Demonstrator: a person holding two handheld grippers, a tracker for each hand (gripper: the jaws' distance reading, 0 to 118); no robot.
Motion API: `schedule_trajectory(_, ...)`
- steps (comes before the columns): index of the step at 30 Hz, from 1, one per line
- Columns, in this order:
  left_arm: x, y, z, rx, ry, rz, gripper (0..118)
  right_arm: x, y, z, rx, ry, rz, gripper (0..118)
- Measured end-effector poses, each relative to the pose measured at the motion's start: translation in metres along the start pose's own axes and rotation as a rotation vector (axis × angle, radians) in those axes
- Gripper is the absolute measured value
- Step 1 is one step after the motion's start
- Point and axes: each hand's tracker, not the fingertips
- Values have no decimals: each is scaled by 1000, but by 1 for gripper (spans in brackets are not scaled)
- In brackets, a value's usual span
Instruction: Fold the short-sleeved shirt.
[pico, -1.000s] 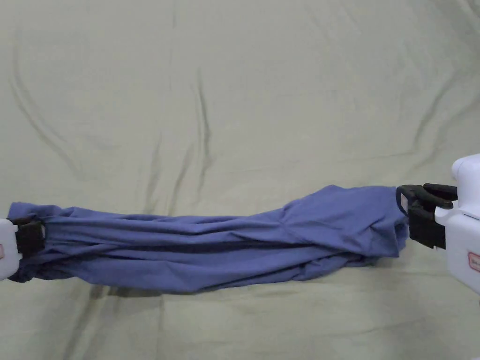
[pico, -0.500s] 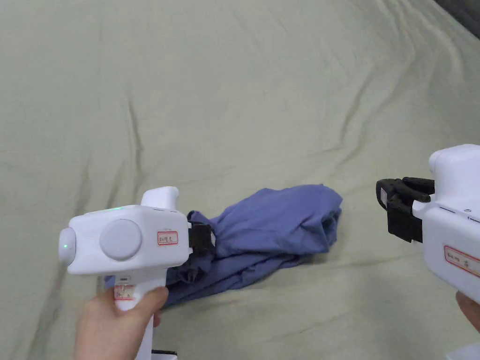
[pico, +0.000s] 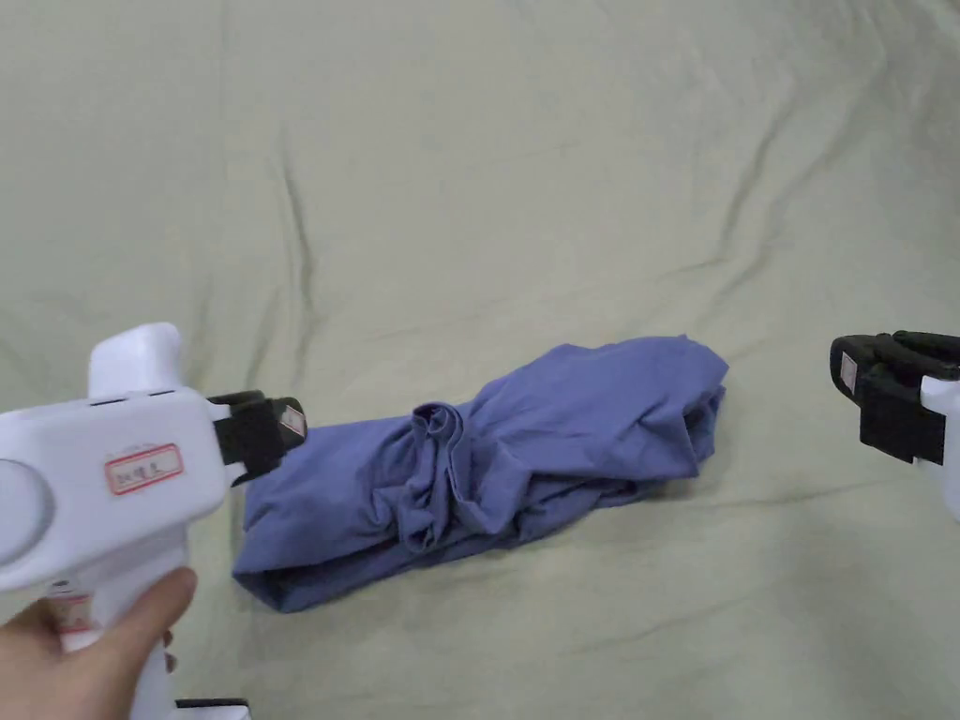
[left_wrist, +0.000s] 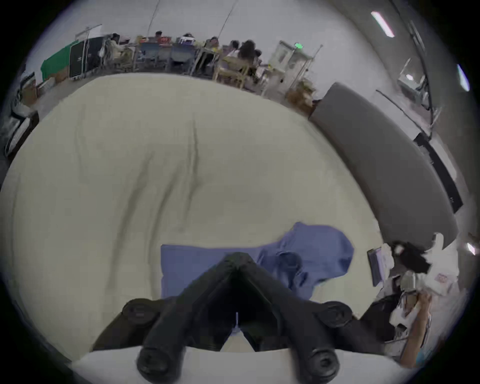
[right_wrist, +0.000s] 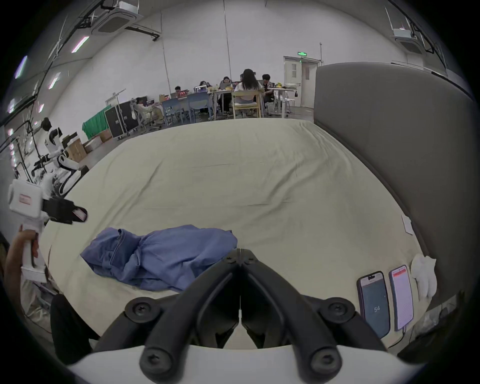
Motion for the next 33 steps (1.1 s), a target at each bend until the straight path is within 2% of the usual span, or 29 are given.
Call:
schedule_trajectory(2, 25, -15, -40, -135, -12, -66, 0, -2, 0, -2, -13, -9, 20, 2)
schedule_trajectory(8, 113, -44, -121, -242, -33, -224, 0, -3, -4, -10, -48, -33, 38, 2)
schedule_trajectory(10, 137, -44, -113, -197, 71, -323, 0, -2, -4, -11, -53, -28, 35, 2)
schedule_trajectory(11, 142, -42, -108, -184, 72, -358, 0, -3, -4, -10, -53, -28, 35, 2)
schedule_trajectory(15, 138, -26, -74, -175, -198, -221, 0, -6, -2, -9, -53, -14, 31, 2)
schedule_trajectory(17, 131, -17, -44, -130, -248, -173, 0, -9, 1, -3, -39, -6, 26, 2)
schedule_trajectory(21, 103, 3, 22, 11, -217, -167, 0, -18, 8, 7, -15, 24, 27, 2)
schedule_trajectory(24, 67, 10, 71, 97, -85, -173, 0, -29, 14, 13, -1, 38, 50, 2)
schedule_trajectory(25, 52, 10, 86, 115, -43, -148, 17, -32, 15, 15, 2, 43, 57, 2)
schedule_trajectory(27, 16, 4, 87, 152, 1, -93, 109, -39, 16, 19, 7, 52, 71, 2)
schedule_trajectory(28, 0, 0, 77, 129, 51, -74, 118, -42, 16, 20, 8, 56, 79, 2)
schedule_trajectory(29, -15, -2, 62, 129, 104, -70, 118, -45, 15, 21, 6, 57, 86, 2)
schedule_trajectory(31, -32, -9, 21, -12, 201, -94, 118, -49, 14, 21, -2, 57, 102, 2)
schedule_trajectory(33, -37, -19, -23, -156, 184, -114, 118, -52, 11, 20, -18, 57, 114, 2)
